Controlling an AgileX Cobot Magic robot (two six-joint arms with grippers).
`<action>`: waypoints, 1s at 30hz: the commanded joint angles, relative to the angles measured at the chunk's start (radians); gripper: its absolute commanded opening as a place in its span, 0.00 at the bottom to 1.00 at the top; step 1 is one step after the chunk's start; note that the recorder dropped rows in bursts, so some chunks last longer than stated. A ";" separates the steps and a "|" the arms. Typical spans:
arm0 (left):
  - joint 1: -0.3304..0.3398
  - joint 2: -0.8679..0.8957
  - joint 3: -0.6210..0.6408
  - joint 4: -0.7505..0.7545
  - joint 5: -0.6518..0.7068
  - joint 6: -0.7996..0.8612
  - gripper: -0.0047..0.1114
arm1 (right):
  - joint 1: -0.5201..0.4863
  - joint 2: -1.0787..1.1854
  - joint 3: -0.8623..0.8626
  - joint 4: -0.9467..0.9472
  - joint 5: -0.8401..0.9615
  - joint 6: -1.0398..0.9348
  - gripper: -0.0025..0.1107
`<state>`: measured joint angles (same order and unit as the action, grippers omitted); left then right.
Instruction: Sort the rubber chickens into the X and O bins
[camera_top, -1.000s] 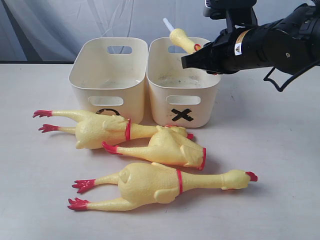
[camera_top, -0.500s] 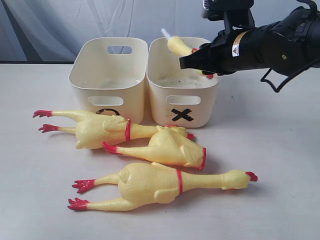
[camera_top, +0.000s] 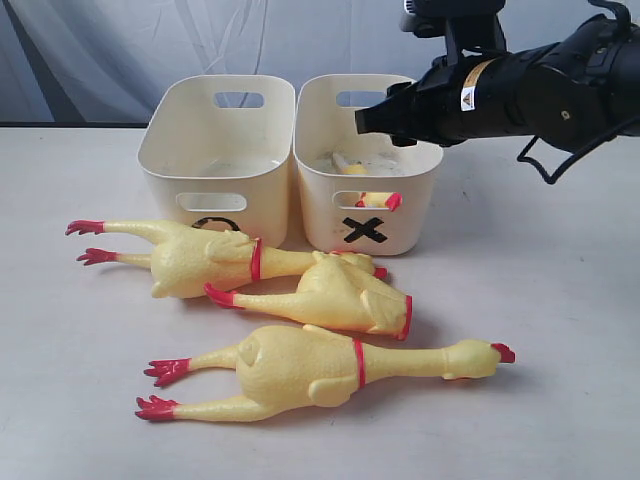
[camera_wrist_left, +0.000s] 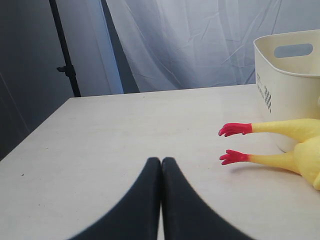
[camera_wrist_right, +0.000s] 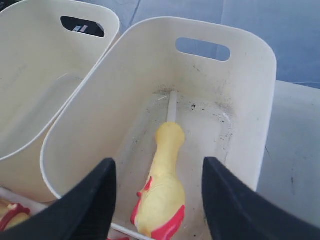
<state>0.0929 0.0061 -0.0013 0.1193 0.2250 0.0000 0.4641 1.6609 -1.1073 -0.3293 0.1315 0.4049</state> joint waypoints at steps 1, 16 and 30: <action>0.004 -0.006 0.001 -0.007 -0.009 0.000 0.04 | -0.006 -0.039 -0.004 0.001 0.007 -0.001 0.46; 0.004 -0.006 0.001 -0.007 -0.009 0.000 0.04 | -0.002 -0.211 -0.004 0.012 0.391 -0.029 0.46; 0.004 -0.006 0.001 -0.007 -0.009 0.000 0.04 | -0.002 -0.225 -0.004 0.509 0.742 -0.598 0.46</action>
<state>0.0929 0.0061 -0.0013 0.1193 0.2250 0.0000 0.4641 1.4444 -1.1073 0.0887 0.8138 -0.0971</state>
